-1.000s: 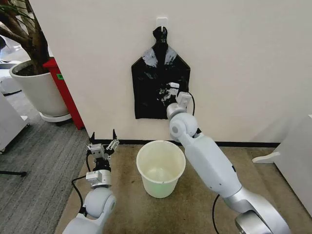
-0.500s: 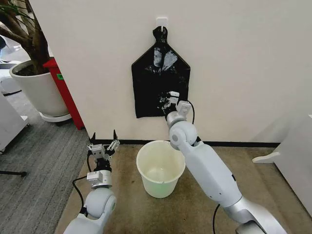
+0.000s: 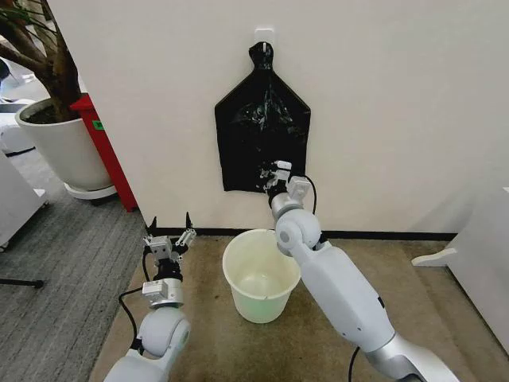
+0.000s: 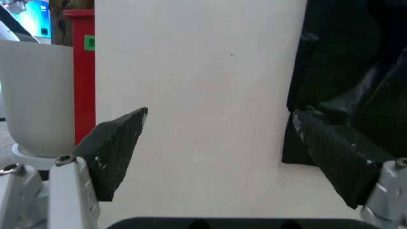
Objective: Place the garbage bag over the trash bin.
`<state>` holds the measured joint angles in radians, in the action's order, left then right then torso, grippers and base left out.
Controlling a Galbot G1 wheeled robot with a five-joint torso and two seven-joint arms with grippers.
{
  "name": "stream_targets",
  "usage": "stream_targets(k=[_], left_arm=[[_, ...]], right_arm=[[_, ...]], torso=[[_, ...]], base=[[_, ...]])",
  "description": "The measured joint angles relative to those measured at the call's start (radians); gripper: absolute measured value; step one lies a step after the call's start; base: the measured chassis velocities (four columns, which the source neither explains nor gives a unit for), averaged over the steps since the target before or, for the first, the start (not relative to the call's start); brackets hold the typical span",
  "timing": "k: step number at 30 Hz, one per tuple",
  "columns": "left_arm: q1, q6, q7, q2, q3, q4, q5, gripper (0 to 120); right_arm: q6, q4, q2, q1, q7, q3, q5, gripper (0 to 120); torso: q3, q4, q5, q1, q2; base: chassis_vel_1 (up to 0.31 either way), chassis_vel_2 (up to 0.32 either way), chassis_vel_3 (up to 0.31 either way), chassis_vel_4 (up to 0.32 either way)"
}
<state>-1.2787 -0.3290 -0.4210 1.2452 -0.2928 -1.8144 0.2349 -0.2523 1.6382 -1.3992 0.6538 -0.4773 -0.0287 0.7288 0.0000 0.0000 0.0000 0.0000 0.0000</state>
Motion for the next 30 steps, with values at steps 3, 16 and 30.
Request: stream_targets(k=[3, 16, 30], left_arm=[[0.0, 0.0, 0.0, 0.0, 0.0, 0.0, 0.0, 88], [0.001, -0.002, 0.001, 0.001, 0.001, 0.002, -0.003, 88], [-0.003, -0.004, 0.001, 0.006, -0.003, 0.002, -0.004, 88]], right_arm=[[0.0, 0.0, 0.003, 0.01, 0.0, 0.0, -0.003, 0], [0.009, -0.011, 0.002, 0.076, 0.014, 0.02, -0.024, 0], [0.017, -0.02, -0.006, 0.136, 0.023, 0.025, -0.05, 0]], torso=[[0.0, 0.0, 0.0, 0.0, 0.0], [0.0, 0.0, 0.0, 0.0, 0.0], [0.0, 0.0, 0.0, 0.0, 0.0]], base=[[0.0, 0.0, 0.0, 0.0], [0.0, 0.0, 0.0, 0.0], [0.0, 0.0, 0.0, 0.0]])
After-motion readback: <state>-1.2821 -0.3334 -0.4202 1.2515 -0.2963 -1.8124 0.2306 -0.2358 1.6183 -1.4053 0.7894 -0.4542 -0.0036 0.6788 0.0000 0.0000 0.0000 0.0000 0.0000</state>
